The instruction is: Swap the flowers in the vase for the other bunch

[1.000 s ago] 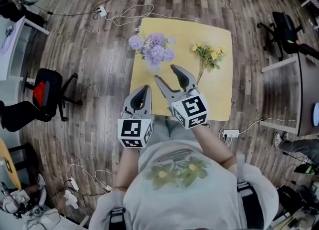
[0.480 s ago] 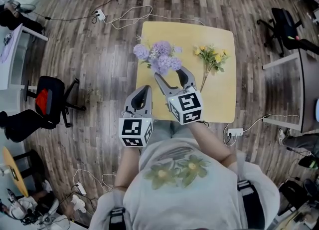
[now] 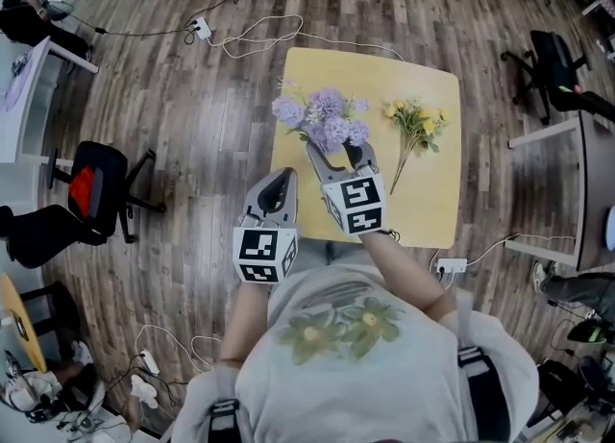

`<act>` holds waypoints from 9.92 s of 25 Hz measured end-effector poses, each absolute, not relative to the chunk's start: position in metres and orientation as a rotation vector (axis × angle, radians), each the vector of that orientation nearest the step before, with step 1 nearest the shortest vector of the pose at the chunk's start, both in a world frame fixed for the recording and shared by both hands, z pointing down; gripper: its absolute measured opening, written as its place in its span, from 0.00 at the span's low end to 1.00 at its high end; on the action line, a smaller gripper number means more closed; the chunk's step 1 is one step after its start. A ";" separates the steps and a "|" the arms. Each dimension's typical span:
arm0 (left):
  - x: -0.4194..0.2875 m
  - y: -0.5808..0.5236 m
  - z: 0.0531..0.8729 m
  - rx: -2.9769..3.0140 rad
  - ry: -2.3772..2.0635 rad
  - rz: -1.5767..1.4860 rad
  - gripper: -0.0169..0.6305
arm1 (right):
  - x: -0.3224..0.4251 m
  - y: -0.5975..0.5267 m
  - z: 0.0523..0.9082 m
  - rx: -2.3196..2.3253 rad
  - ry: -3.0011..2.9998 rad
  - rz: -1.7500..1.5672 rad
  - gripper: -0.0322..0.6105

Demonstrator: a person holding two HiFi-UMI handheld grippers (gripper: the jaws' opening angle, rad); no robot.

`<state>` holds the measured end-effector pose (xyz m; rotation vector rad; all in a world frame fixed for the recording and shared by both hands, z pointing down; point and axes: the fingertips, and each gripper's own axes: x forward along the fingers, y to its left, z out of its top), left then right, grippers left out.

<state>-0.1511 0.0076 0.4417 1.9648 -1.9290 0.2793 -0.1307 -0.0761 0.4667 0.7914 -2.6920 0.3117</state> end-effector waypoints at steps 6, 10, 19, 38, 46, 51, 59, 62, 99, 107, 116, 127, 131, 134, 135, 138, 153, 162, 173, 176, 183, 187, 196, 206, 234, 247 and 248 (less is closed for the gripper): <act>-0.161 0.008 0.443 1.956 -1.926 0.288 0.05 | -0.139 -0.075 0.464 0.754 -2.713 0.256 0.16; -0.162 0.005 0.444 1.960 -1.919 0.290 0.05 | -0.139 -0.074 0.463 0.702 -2.731 0.250 0.15; -0.152 -0.004 0.445 1.986 -1.895 0.299 0.05 | -0.133 -0.075 0.441 0.633 -2.811 0.201 0.15; -0.142 -0.006 0.435 2.017 -1.904 0.262 0.05 | -0.110 -0.062 0.351 0.550 -2.925 -0.025 0.14; -0.139 -0.008 0.434 2.021 -1.907 0.261 0.05 | -0.100 -0.063 0.319 0.547 -2.995 -0.032 0.14; -0.136 -0.012 0.431 2.028 -1.905 0.265 0.05 | -0.091 -0.069 0.301 0.563 -3.021 -0.043 0.14; -0.125 -0.014 0.430 2.047 -1.893 0.266 0.05 | -0.067 -0.077 0.279 0.630 -3.035 -0.064 0.14; -0.120 -0.016 0.431 2.054 -1.885 0.270 0.05 | -0.058 -0.084 0.285 0.663 -3.014 -0.065 0.14; -0.116 -0.038 0.464 2.031 -1.800 0.334 0.05 | -0.025 -0.123 0.484 0.520 -2.548 0.382 0.14; -0.125 -0.051 0.474 1.985 -1.807 0.347 0.05 | -0.028 -0.141 0.545 0.440 -2.425 0.488 0.14; -0.138 -0.061 0.491 1.920 -1.809 0.362 0.05 | -0.050 -0.168 0.600 0.377 -2.354 0.594 0.14; -0.142 -0.073 0.505 1.905 -1.786 0.364 0.05 | -0.082 -0.189 0.670 0.341 -2.304 0.800 0.14; -0.132 -0.082 0.505 1.949 -1.756 0.366 0.05 | -0.083 -0.188 0.687 0.358 -2.289 0.802 0.14; -0.123 -0.093 0.499 1.997 -1.727 0.363 0.05 | -0.087 -0.187 0.693 0.376 -2.280 0.779 0.14; -0.119 -0.097 0.497 2.011 -1.717 0.360 0.05 | -0.087 -0.188 0.694 0.383 -2.277 0.769 0.14; -0.105 -0.109 0.492 2.050 -1.675 0.338 0.05 | -0.087 -0.190 0.697 0.401 -2.276 0.750 0.15; -0.054 -0.130 0.501 2.156 -1.530 0.367 0.05 | -0.046 -0.210 0.662 0.609 -2.404 0.811 0.26; -0.021 -0.139 0.506 2.212 -1.428 0.388 0.05 | -0.018 -0.226 0.658 0.689 -2.399 0.891 0.26; 0.008 -0.142 0.519 2.230 -1.350 0.419 0.05 | 0.087 -0.265 0.673 1.165 -2.250 0.930 0.26; 0.014 -0.142 0.522 2.229 -1.343 0.428 0.05 | 0.113 -0.277 0.674 1.265 -2.205 0.940 0.26; 0.022 -0.145 0.522 2.217 -1.352 0.440 0.05 | 0.145 -0.297 0.692 1.417 -2.048 0.992 0.39; 0.024 -0.143 0.525 2.197 -1.365 0.463 0.05 | 0.150 -0.308 0.706 1.459 -1.975 1.017 0.41; 0.018 -0.136 0.532 2.153 -1.397 0.481 0.05 | 0.138 -0.323 0.744 1.415 -1.844 0.975 0.41; -0.003 -0.131 0.537 2.118 -1.435 0.473 0.05 | 0.123 -0.321 0.760 1.315 -1.880 1.062 0.31; -0.045 -0.102 0.496 2.148 -1.534 0.405 0.05 | 0.150 -0.309 0.598 1.556 -2.222 0.849 0.18; -0.064 -0.069 0.478 2.142 -1.593 0.380 0.05 | 0.130 -0.248 0.535 1.476 -2.396 0.837 0.18; -0.065 -0.066 0.478 2.140 -1.591 0.378 0.05 | 0.128 -0.241 0.534 1.462 -2.404 0.840 0.18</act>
